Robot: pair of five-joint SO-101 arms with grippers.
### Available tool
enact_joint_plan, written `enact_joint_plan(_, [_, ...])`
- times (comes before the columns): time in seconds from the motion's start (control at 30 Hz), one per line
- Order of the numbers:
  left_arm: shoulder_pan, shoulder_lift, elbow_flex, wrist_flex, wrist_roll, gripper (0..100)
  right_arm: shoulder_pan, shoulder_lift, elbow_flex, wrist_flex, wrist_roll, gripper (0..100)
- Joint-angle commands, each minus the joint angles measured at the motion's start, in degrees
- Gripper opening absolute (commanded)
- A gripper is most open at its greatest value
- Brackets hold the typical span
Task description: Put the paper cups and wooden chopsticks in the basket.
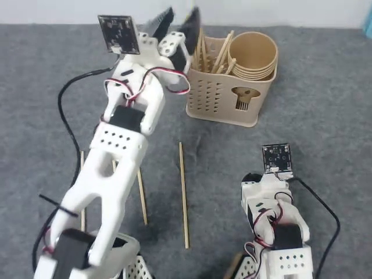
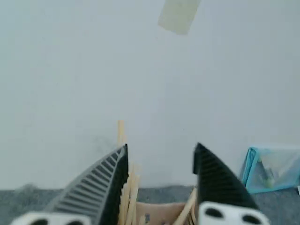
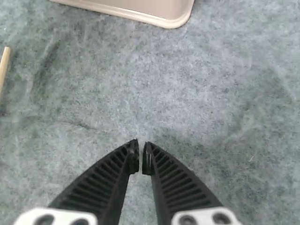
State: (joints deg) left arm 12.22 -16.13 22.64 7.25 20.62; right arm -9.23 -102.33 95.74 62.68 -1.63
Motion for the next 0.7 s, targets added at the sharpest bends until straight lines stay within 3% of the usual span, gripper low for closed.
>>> enact_joint_plan(0.0, [-0.44,-9.41,-1.27,11.96,-0.09,36,0.57,-1.45,0.70,0.57,0.88,3.0])
enact_joint_plan(0.17, [-6.59,-20.66,-0.92,24.35,-0.09,36,0.66,-1.45,0.70,0.57,0.88,3.0])
enact_joint_plan(0.3, [-18.11,-27.08,-0.57,41.05,0.09,36,0.66,-1.45,0.70,0.57,0.88,3.0])
enact_joint_plan(0.5, [-38.51,-22.33,4.62,55.65,0.97,36,0.48,-1.45,0.70,0.57,0.88,3.0])
enact_joint_plan(0.67, [-44.13,-13.36,11.38,62.86,-8.97,36,0.57,-1.45,0.70,0.57,0.88,3.0])
